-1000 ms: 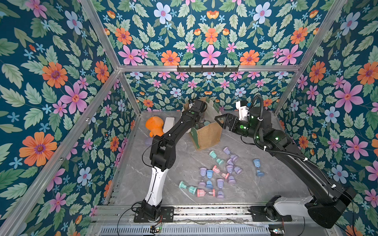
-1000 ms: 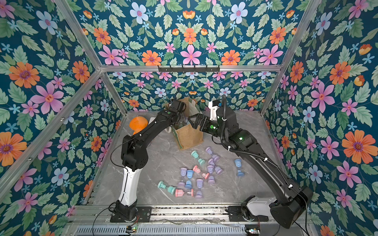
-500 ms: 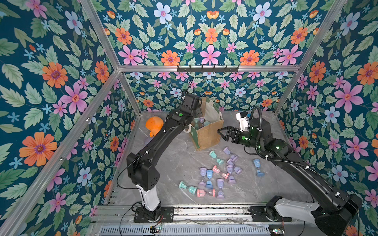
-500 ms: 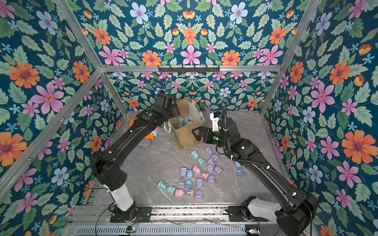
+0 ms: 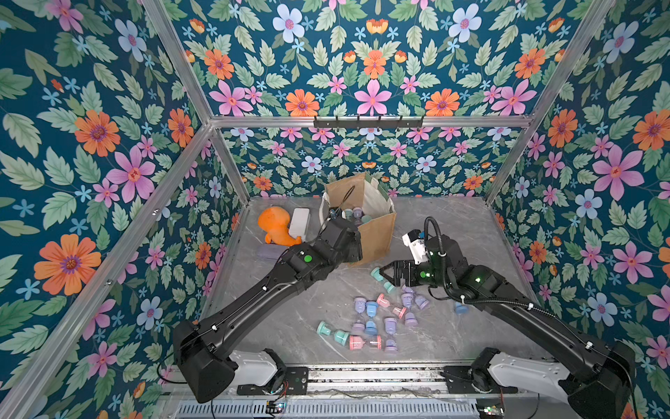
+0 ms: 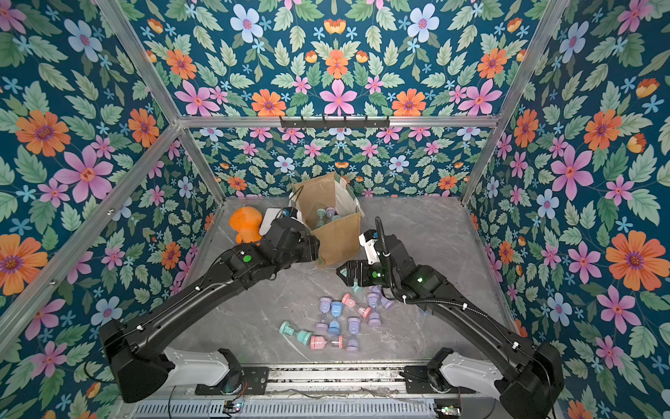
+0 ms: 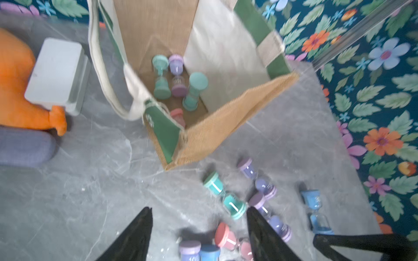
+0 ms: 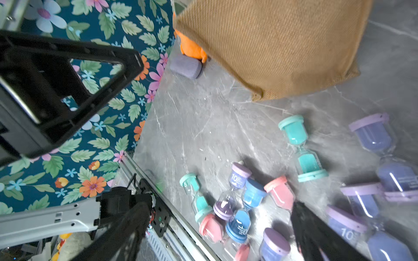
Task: Put the hourglass into the canvas bag
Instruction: Pick up the hourglass from the center of the board.
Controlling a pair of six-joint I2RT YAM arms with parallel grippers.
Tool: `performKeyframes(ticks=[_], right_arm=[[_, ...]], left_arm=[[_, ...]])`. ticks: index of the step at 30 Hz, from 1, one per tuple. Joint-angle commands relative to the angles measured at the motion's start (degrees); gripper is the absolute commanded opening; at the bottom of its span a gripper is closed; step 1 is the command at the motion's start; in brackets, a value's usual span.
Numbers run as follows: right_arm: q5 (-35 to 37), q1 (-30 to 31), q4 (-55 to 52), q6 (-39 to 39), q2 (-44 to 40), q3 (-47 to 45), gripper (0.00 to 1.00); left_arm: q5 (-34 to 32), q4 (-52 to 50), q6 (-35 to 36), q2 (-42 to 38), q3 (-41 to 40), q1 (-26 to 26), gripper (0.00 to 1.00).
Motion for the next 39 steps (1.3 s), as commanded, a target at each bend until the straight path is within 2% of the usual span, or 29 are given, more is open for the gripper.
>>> performKeyframes(ticks=[1, 6, 9, 15, 19, 27, 39], right_arm=[[0.4, 1.1, 0.5, -0.4, -0.2, -2.7, 0.99], [0.2, 1.3, -0.2, 0.2, -1.2, -7.9, 0.99], [1.2, 1.3, -1.8, 1.1, -2.2, -9.8, 0.99], [0.1, 1.3, -0.7, 2.5, -4.7, -13.1, 0.99], [1.3, 1.3, -1.4, 2.7, -5.3, -13.8, 0.99], [1.7, 1.3, -0.6, 3.1, -5.1, -14.7, 0.99], [2.6, 1.3, 0.5, 3.1, -4.7, -15.1, 0.99]], left_arm=[[-0.2, -2.8, -3.5, -0.6, -4.2, -1.9, 0.68], [2.2, 0.5, -9.2, 0.2, -13.0, -5.7, 0.68], [4.9, 2.6, -10.7, 3.7, -15.6, -7.4, 0.69], [5.2, 1.0, -12.4, 13.7, -13.6, -9.8, 0.69], [5.3, 2.1, -14.3, 17.1, -13.9, -10.0, 0.66], [4.9, 4.7, -18.0, 19.6, -16.2, -10.0, 0.62], [4.6, 5.0, -18.2, 23.9, -15.0, -10.0, 0.56]])
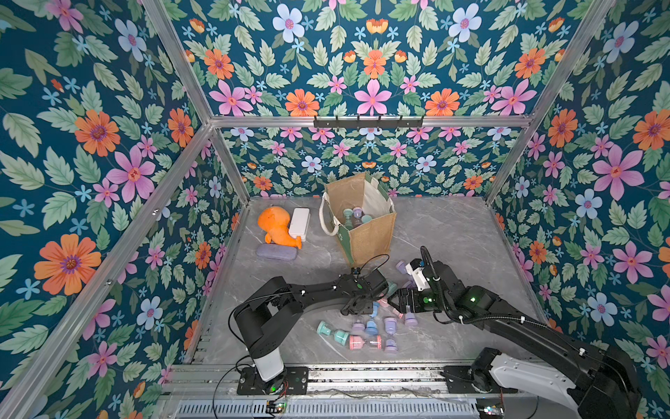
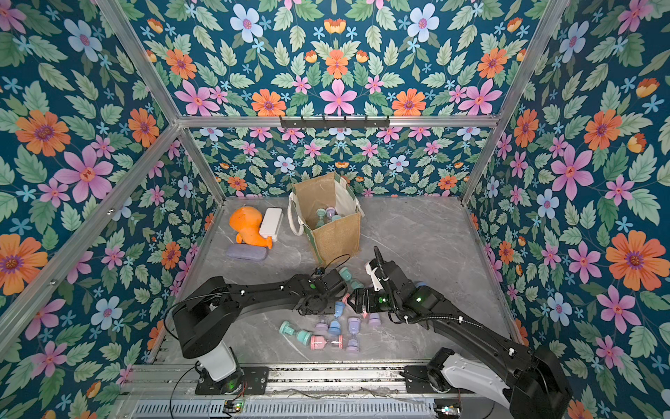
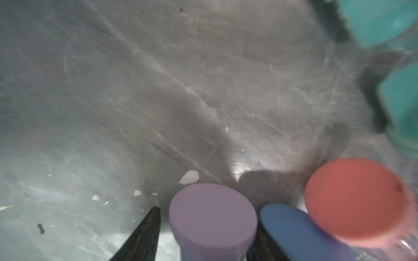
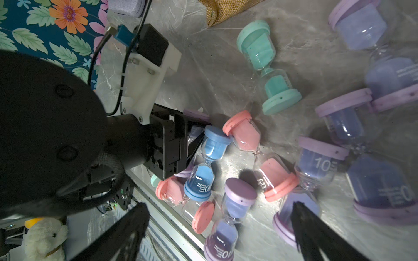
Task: Put the hourglass into the canvas bag
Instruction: Pick up the hourglass from the center of the board.
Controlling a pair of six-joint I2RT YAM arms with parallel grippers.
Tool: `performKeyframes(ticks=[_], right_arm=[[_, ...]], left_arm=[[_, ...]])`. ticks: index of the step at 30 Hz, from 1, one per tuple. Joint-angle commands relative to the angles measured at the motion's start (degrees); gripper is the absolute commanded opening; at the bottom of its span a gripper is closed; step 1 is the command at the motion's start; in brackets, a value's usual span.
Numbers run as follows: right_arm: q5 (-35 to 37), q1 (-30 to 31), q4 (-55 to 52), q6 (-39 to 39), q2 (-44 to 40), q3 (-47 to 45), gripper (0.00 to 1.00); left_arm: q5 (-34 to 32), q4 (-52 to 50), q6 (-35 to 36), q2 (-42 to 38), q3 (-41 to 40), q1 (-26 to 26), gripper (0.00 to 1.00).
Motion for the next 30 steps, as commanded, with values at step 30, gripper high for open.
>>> performKeyframes(ticks=[30], right_arm=[[2.7, 0.0, 0.8, 0.7, -0.9, 0.6, 0.99]], left_arm=[[-3.6, 2.1, -4.9, -3.6, -2.0, 0.0, 0.41]])
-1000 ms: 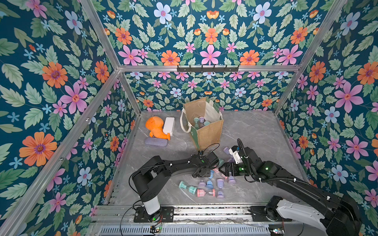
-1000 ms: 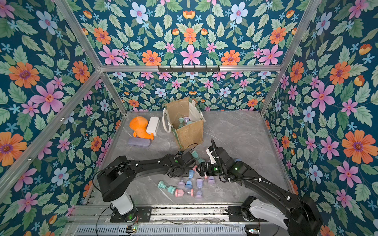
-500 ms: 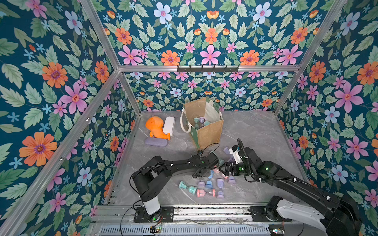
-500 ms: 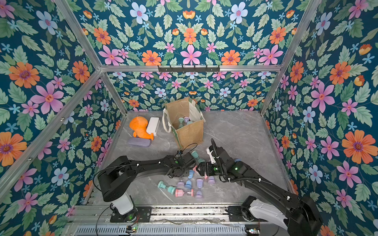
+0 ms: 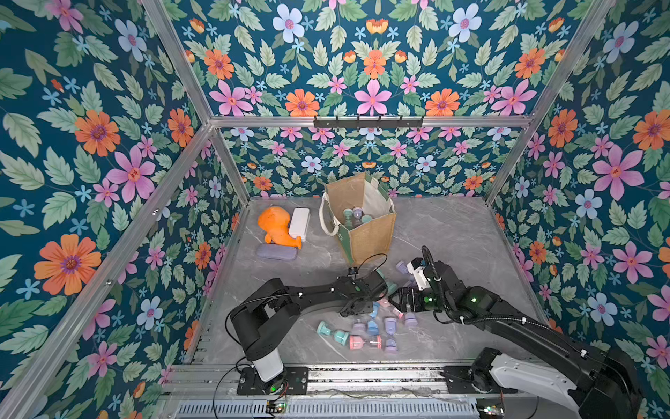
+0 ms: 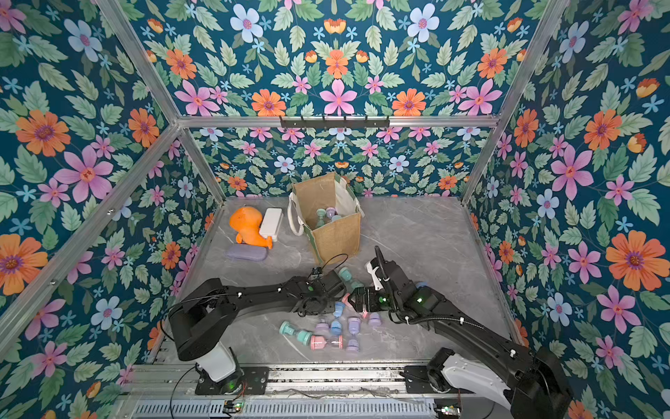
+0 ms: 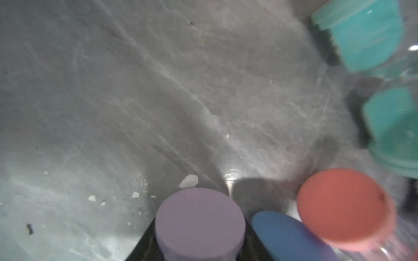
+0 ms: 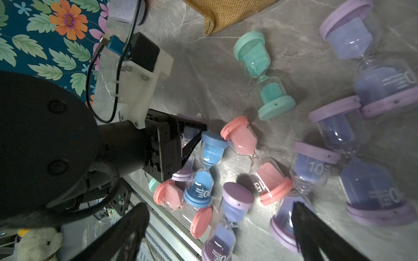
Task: Put the hourglass into the canvas bag
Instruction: Pick up the hourglass from the center of the board.
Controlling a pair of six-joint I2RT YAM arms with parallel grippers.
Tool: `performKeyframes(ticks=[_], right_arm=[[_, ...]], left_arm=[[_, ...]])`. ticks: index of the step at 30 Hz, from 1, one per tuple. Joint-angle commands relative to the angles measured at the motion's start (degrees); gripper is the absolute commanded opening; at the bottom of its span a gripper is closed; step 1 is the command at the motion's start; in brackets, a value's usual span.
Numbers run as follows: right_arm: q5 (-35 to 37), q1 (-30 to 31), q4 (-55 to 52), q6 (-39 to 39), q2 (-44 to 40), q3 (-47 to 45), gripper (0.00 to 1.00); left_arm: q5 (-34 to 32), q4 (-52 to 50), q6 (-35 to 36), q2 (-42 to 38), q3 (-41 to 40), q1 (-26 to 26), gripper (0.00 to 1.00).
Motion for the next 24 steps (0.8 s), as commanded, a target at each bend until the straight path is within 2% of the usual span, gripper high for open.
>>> performKeyframes(ticks=[1, 11, 24], right_arm=[[1.1, 0.1, 0.4, 0.7, -0.3, 0.6, 0.99], [0.7, 0.0, 0.2, 0.7, -0.6, 2.6, 0.99], [-0.8, -0.7, 0.2, 0.0, -1.6, 8.8, 0.99]], left_arm=[[-2.7, -1.0, -0.8, -1.8, -0.2, 0.1, 0.41], [-8.4, -5.6, -0.5, -5.9, 1.6, 0.1, 0.4], [-16.8, -11.5, 3.8, -16.5, 7.4, 0.4, 0.4]])
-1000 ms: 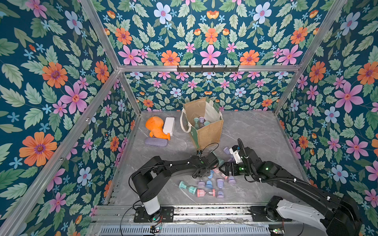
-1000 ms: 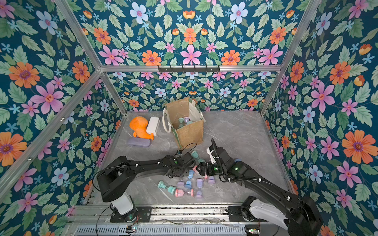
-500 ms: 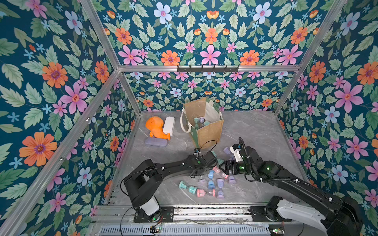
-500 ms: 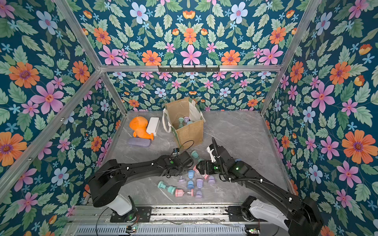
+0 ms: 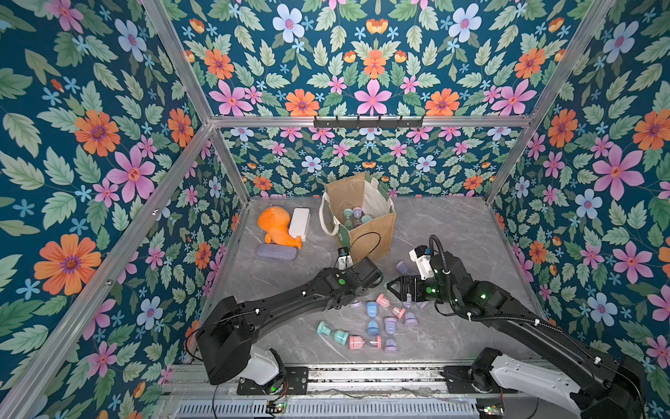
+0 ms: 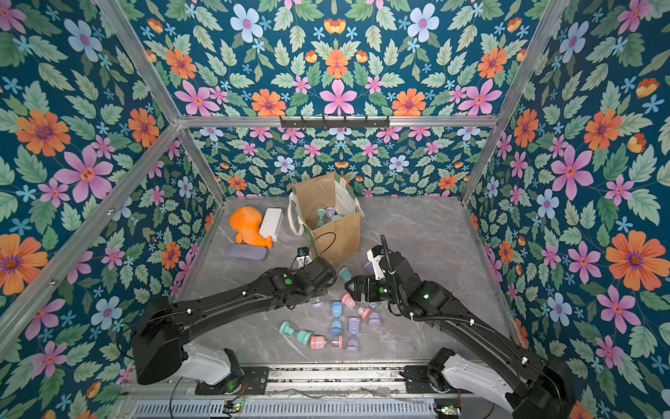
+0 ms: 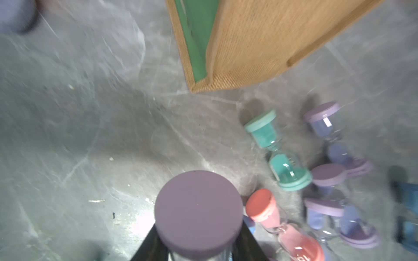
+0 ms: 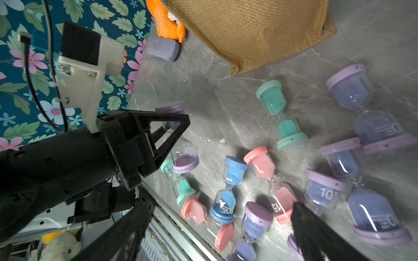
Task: Put the hourglass into the canvas bag
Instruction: Pick up the hourglass from the center of the board, then place the hourglass in the canvas bag.
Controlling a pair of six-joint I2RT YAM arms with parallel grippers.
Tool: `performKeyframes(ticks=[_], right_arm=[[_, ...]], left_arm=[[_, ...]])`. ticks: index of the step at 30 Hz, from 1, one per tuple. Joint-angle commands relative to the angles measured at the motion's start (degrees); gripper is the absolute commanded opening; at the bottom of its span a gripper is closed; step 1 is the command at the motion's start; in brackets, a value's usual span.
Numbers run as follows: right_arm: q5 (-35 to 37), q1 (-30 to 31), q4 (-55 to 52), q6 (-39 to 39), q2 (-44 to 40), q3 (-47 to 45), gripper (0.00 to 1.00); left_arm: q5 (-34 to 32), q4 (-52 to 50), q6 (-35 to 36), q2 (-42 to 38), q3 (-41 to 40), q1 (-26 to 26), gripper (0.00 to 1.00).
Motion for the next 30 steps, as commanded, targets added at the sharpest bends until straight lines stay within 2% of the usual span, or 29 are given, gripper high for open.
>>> performKeyframes(ticks=[1, 7, 14, 22, 26, 30], right_arm=[[-1.1, -0.2, 0.7, -0.7, 0.2, 2.4, 0.99], [-2.6, -0.6, 1.6, -1.2, 2.5, 7.7, 0.99], [-2.9, -2.6, 1.4, -1.2, 5.5, 13.4, 0.99], [-2.2, -5.3, 2.2, -2.9, 9.1, 18.0, 0.99], [-2.3, -5.9, 3.0, -3.7, 11.1, 19.8, 0.99], [-2.1, -6.7, 3.9, -4.2, 13.0, 21.1, 0.99]], left_arm=[[-4.7, -2.4, 3.5, -3.0, 1.9, 0.1, 0.41], [-6.3, -3.1, 11.1, -7.1, 9.2, 1.7, 0.4], [-5.6, -0.5, 19.9, -6.3, 19.3, 5.4, 0.4], [2.2, 5.1, 24.5, 1.3, 30.2, 16.2, 0.37], [2.6, 6.9, 25.9, 6.8, 35.6, 19.3, 0.36], [6.2, 10.0, 25.4, 11.7, 39.1, 22.4, 0.36]])
